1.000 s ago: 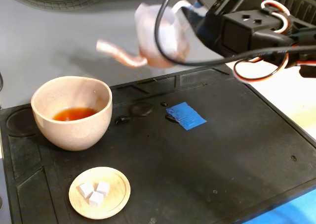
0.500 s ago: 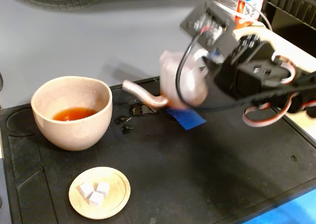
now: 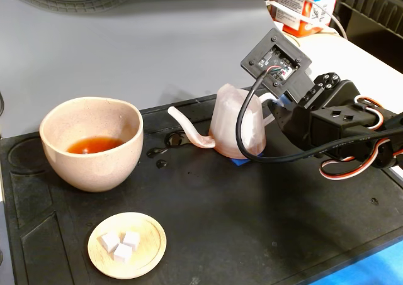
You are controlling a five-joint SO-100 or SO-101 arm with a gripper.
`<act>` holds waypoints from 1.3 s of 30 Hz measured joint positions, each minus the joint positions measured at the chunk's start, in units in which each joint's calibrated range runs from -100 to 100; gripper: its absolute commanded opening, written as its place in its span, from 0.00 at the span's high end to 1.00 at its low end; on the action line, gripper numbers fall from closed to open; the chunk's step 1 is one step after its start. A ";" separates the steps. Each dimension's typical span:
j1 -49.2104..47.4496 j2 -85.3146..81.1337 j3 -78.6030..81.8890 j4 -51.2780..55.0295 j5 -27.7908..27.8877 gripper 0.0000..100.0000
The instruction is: Pick up a kettle and pour liquid into a cup.
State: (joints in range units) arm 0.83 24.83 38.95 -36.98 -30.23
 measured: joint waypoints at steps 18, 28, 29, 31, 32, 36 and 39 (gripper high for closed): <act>-0.98 0.00 0.00 -2.63 2.99 0.99; -1.81 1.88 0.10 -2.63 3.67 0.72; -1.81 2.14 0.00 -2.71 3.67 0.72; -1.81 2.23 0.00 -2.71 3.67 0.73; -1.81 2.23 0.00 -2.71 3.67 0.73; -1.81 1.37 1.85 -2.54 3.25 0.73; -1.89 -2.40 6.62 -2.54 3.04 0.73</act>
State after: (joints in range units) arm -1.06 22.43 45.57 -39.52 -27.19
